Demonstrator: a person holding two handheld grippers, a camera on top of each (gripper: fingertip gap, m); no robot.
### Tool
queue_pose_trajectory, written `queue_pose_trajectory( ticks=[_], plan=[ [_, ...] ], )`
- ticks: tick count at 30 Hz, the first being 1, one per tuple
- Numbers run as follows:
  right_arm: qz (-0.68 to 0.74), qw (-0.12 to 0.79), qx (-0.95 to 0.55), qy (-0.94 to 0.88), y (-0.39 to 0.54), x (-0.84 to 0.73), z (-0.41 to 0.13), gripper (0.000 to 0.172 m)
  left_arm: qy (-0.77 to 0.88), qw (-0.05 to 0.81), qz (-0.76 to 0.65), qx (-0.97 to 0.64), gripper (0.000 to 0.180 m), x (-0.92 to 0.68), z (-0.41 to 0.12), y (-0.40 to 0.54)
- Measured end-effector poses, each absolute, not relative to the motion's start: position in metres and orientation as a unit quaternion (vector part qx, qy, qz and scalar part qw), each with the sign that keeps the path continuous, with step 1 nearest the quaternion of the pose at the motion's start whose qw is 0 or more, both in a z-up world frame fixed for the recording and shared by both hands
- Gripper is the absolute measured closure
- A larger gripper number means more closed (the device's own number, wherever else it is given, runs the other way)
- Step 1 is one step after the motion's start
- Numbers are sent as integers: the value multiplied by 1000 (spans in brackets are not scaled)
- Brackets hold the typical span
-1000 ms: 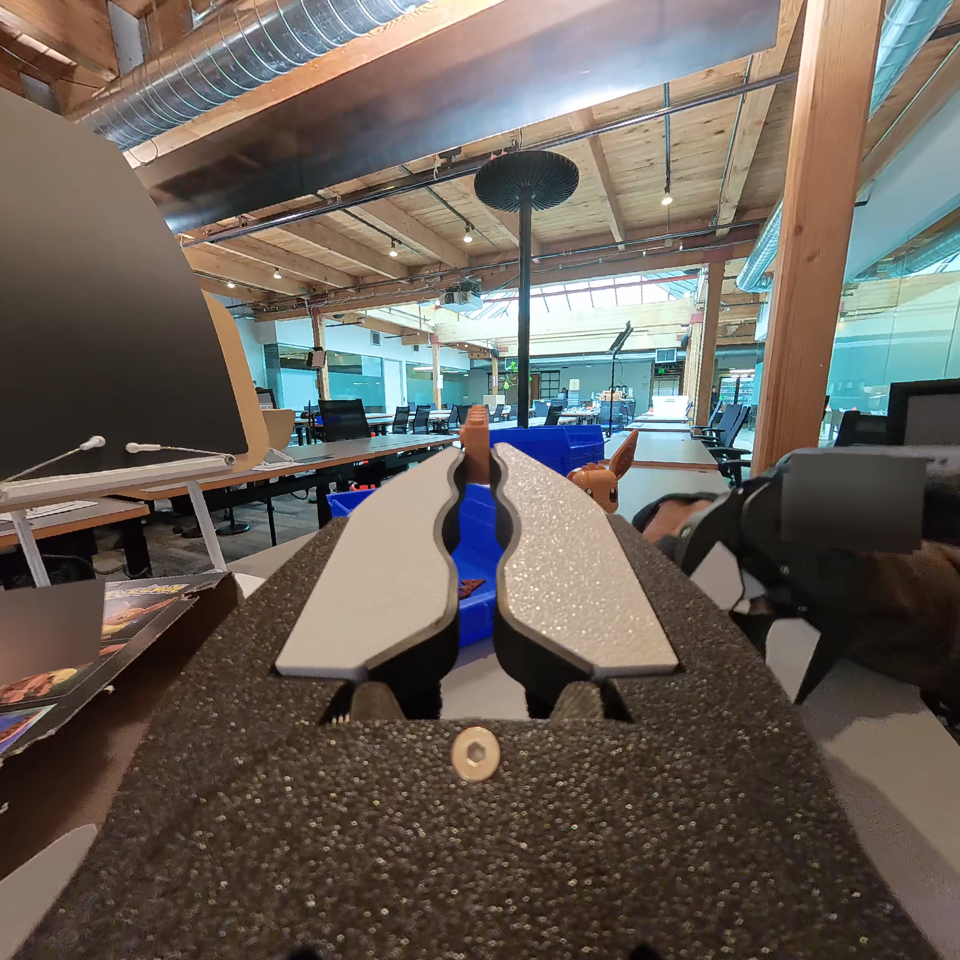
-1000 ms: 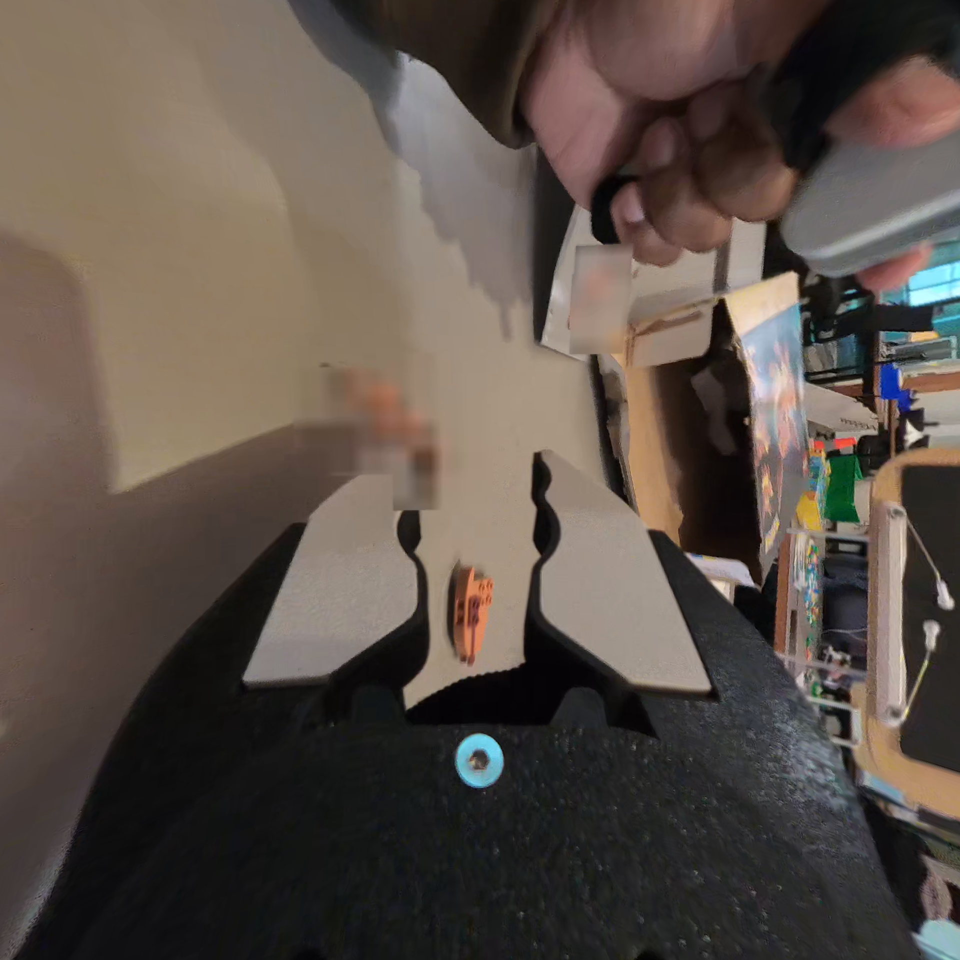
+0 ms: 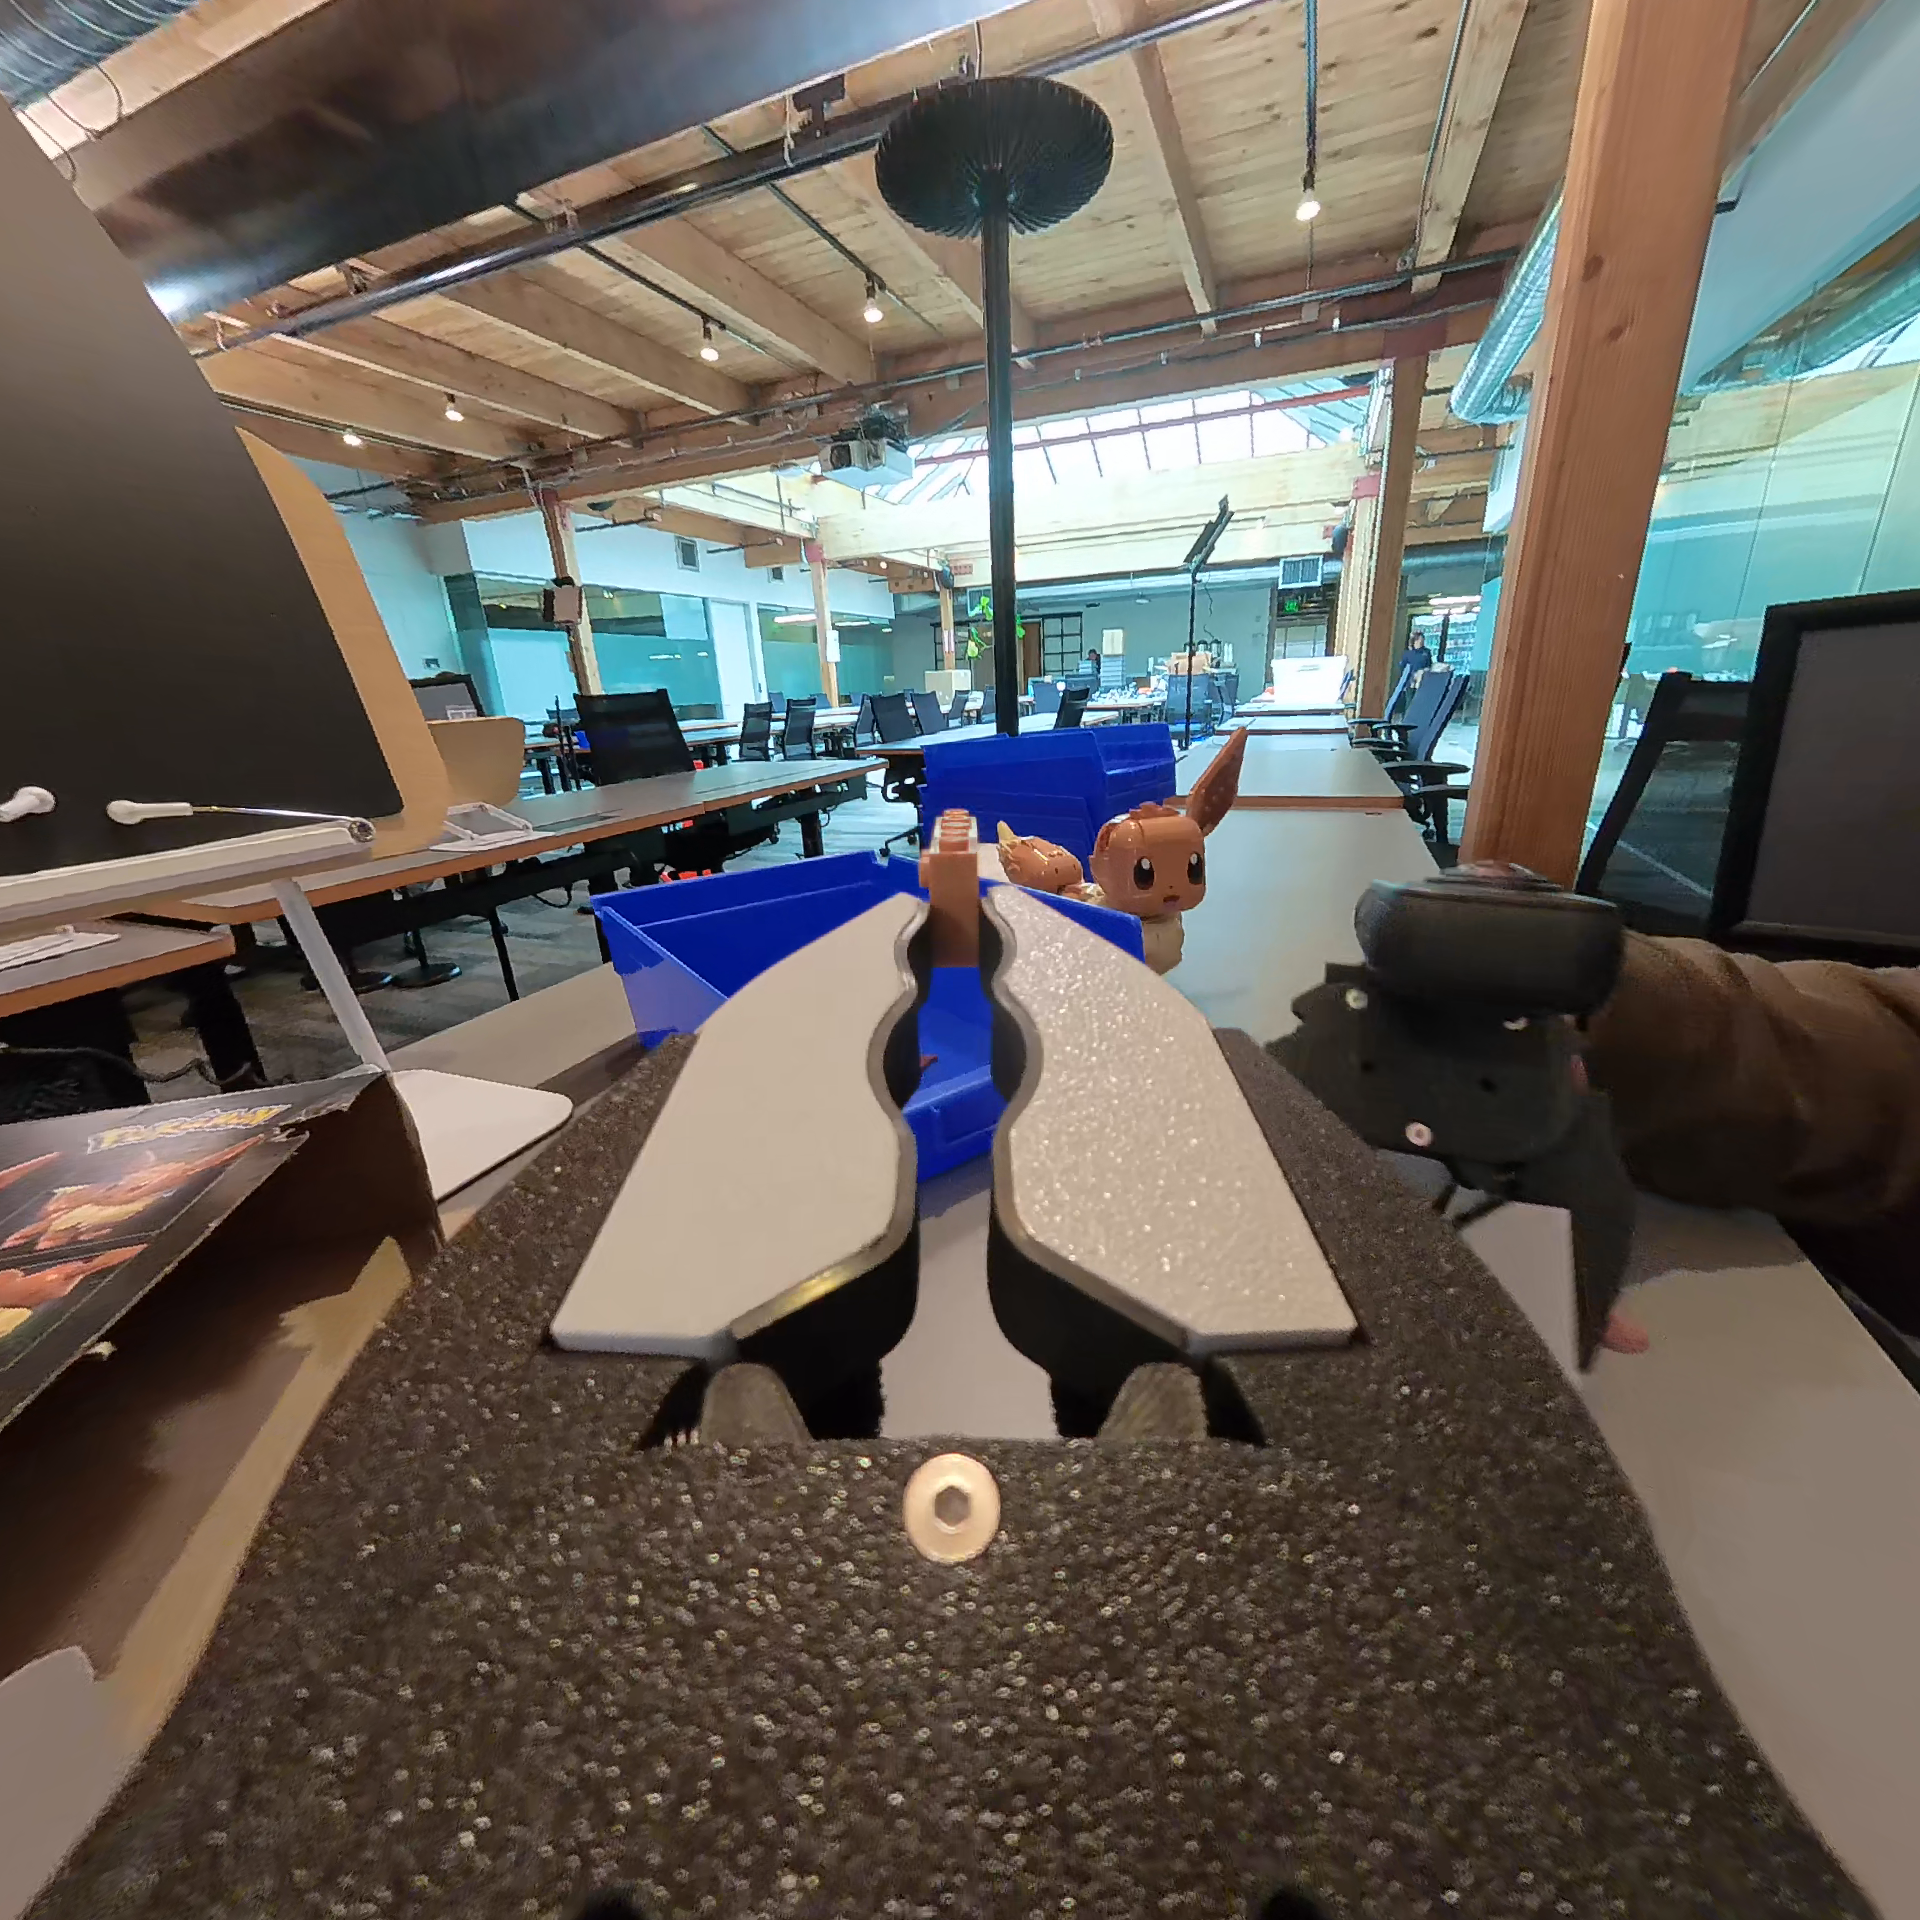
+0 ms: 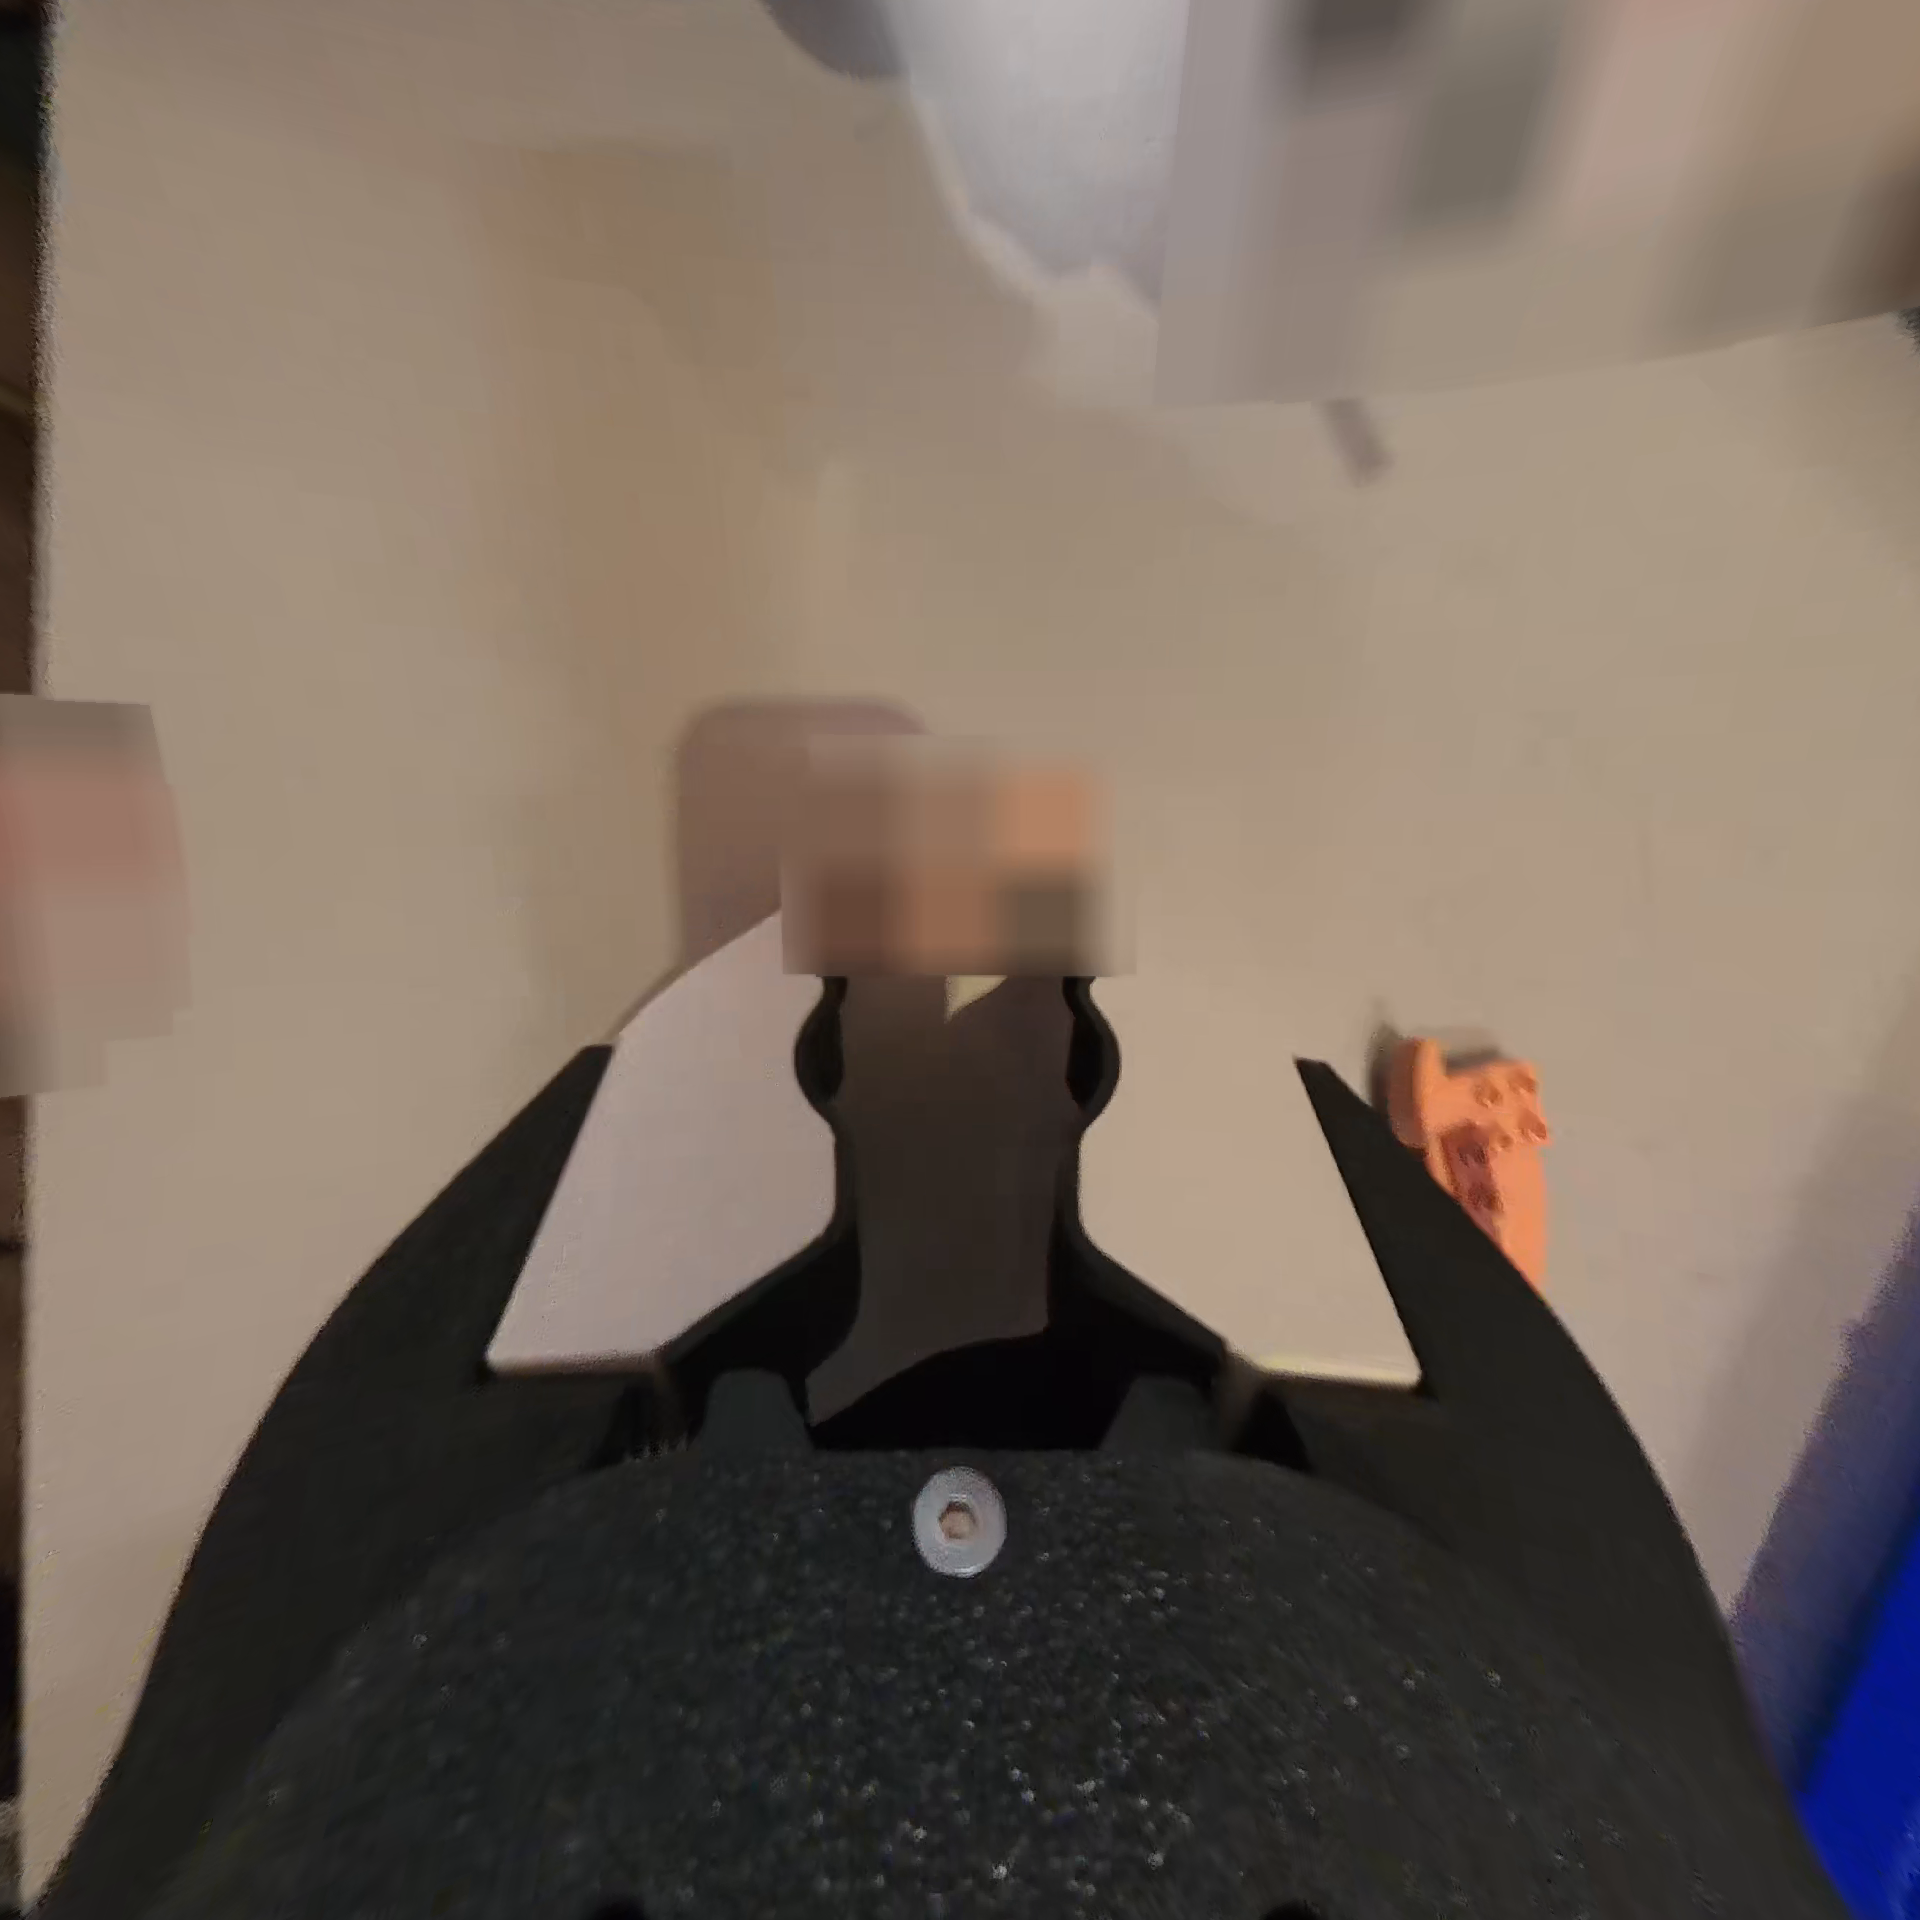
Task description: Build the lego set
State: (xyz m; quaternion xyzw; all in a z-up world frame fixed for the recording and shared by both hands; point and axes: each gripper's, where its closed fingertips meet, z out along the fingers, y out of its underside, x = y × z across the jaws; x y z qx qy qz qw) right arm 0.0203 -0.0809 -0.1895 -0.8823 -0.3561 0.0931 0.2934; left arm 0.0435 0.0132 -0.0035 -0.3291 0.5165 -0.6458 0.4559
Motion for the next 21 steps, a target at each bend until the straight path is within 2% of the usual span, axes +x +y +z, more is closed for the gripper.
queue_pose_trajectory(
  ticks=[3,10,15,18,21],
  plan=[
    [46,299,-906,-296,-69,50,-189,136,528,449,-642,-330,173,45,-8,10],
    [98,338,-896,-270,-72,39,-172,132,557,428,-625,-340,173,51,-23,4],
    [88,313,-907,-268,-70,33,-190,129,582,408,-613,-345,173,54,-38,-2],
    [81,319,-910,-254,-65,35,-191,140,603,386,-607,-344,173,56,-50,-8],
    [69,322,-914,-238,-61,42,-191,164,628,364,-594,-348,173,54,-68,-13]
  ],
)
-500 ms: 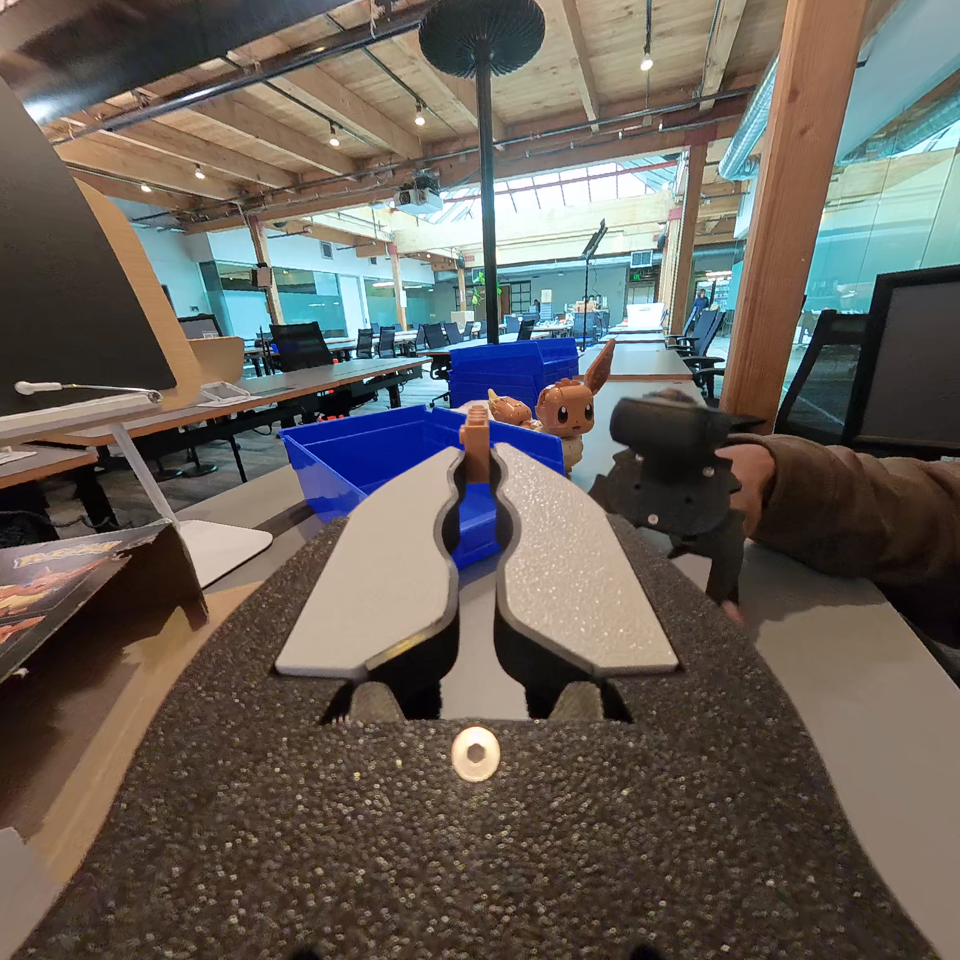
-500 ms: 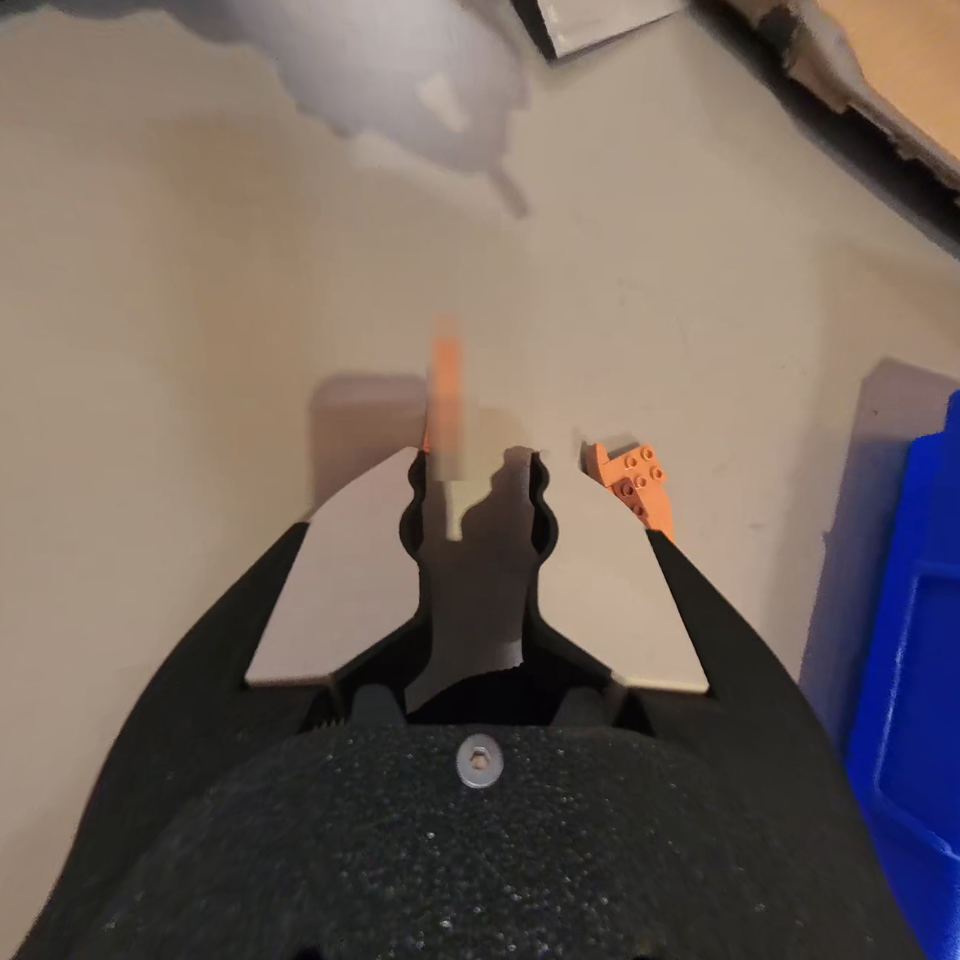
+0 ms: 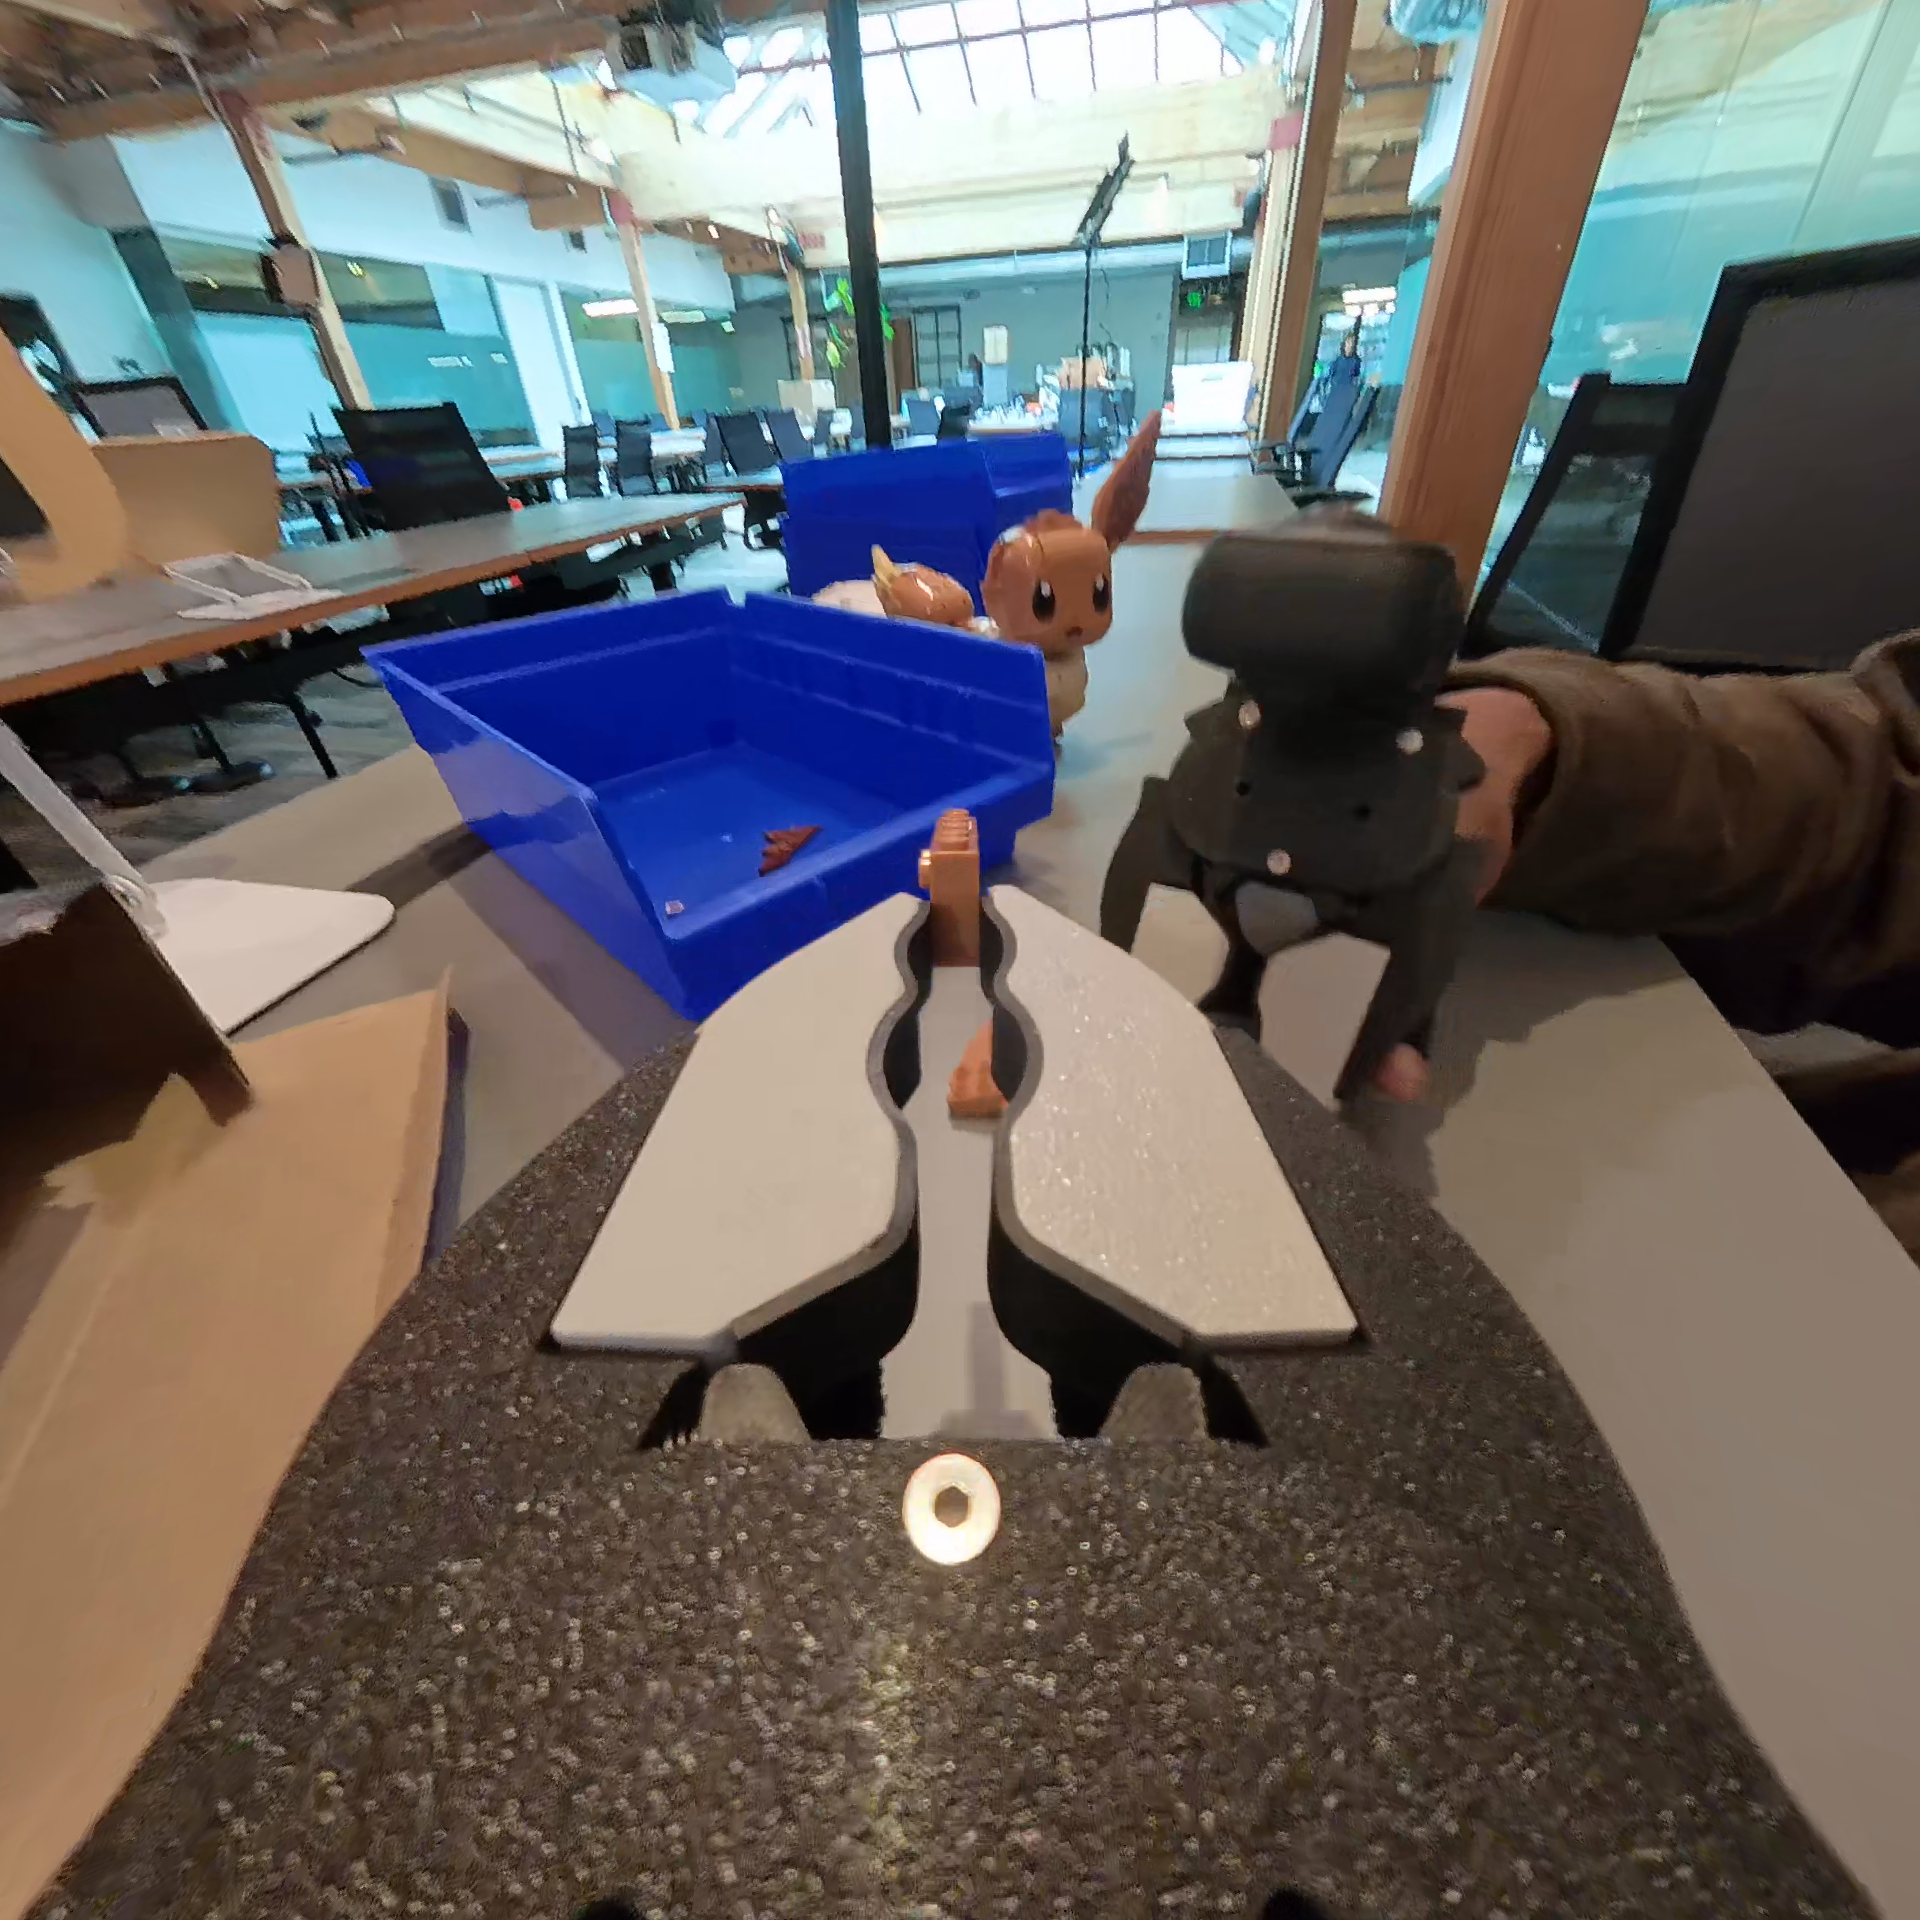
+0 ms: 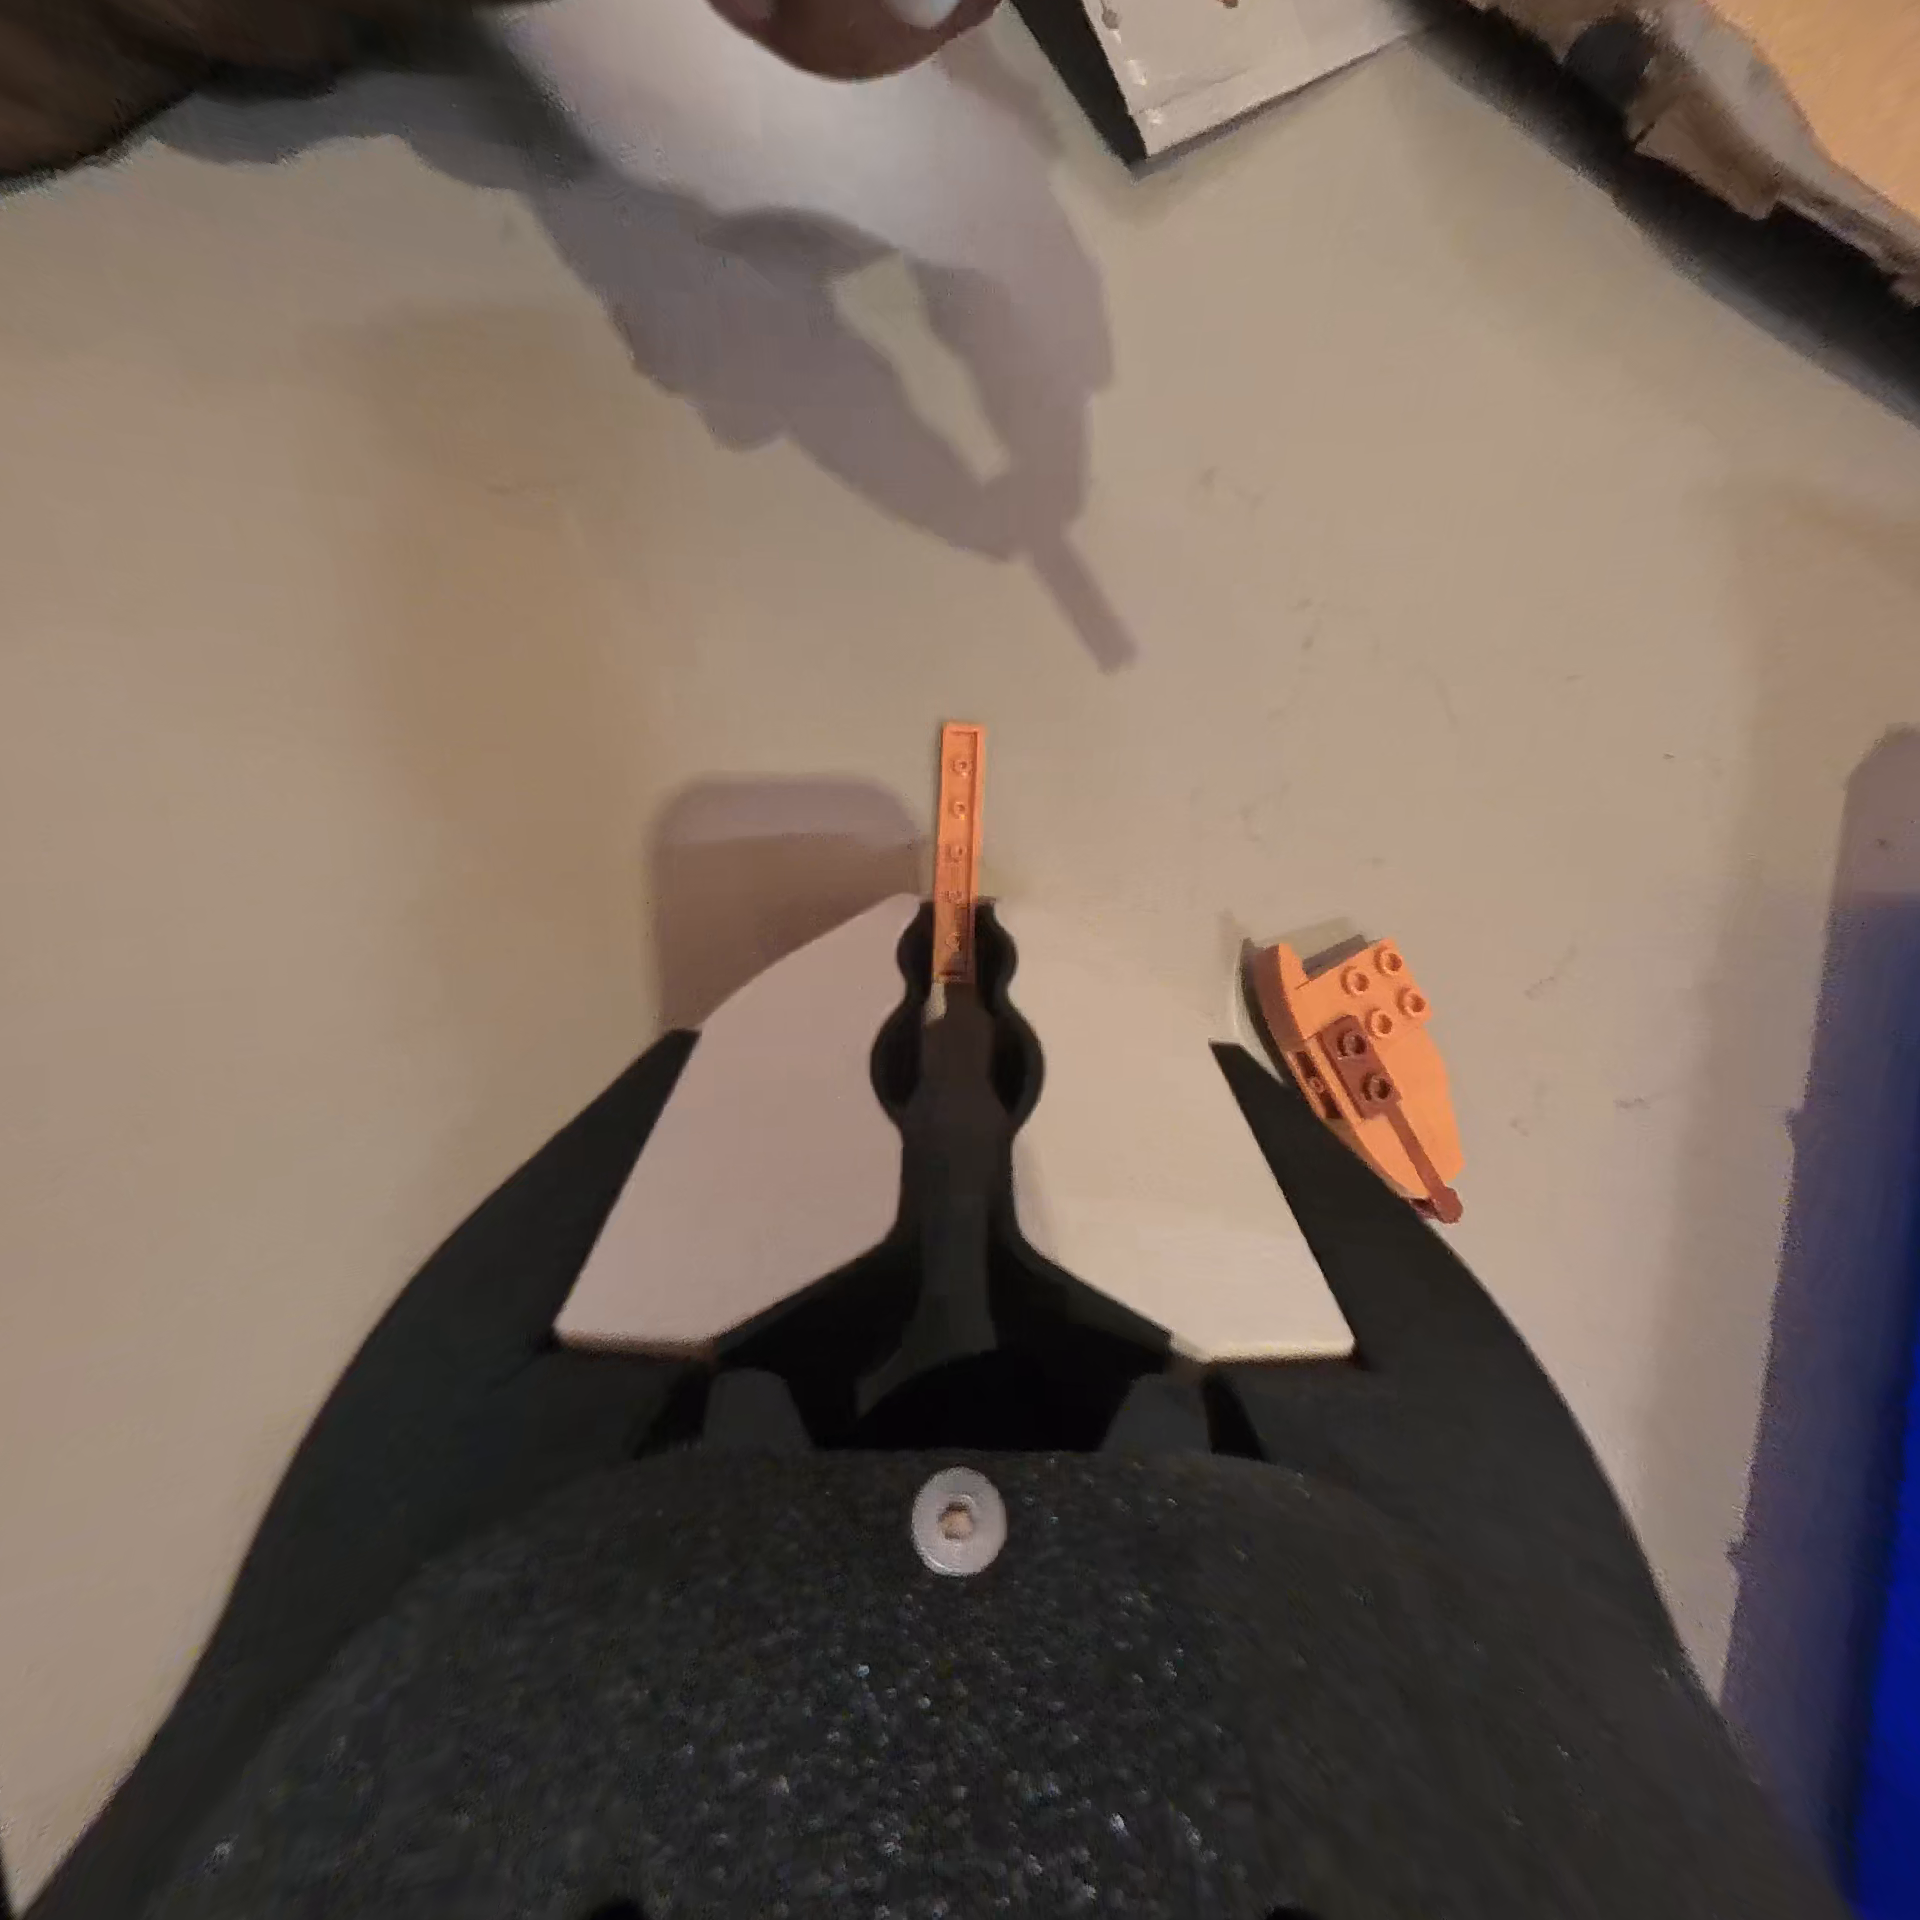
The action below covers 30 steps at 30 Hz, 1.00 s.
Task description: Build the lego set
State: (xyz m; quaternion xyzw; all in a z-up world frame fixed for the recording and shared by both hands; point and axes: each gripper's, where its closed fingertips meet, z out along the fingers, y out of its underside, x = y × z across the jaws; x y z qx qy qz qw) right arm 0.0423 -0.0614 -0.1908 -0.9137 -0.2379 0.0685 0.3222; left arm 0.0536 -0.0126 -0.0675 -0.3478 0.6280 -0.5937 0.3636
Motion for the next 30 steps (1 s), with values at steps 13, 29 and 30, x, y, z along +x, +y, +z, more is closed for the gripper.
queue_pose_trajectory(
  ticks=[13,29,30],
  plan=[
    [48,367,-885,-282,-72,67,-167,165,771,250,-445,-382,173,31,-149,-29],
    [-70,440,-805,-393,-58,54,-153,165,816,183,-397,-378,148,15,-172,-38],
    [-86,449,-792,-404,-57,53,-151,165,806,184,-417,-377,147,16,-165,-40]
  ],
)
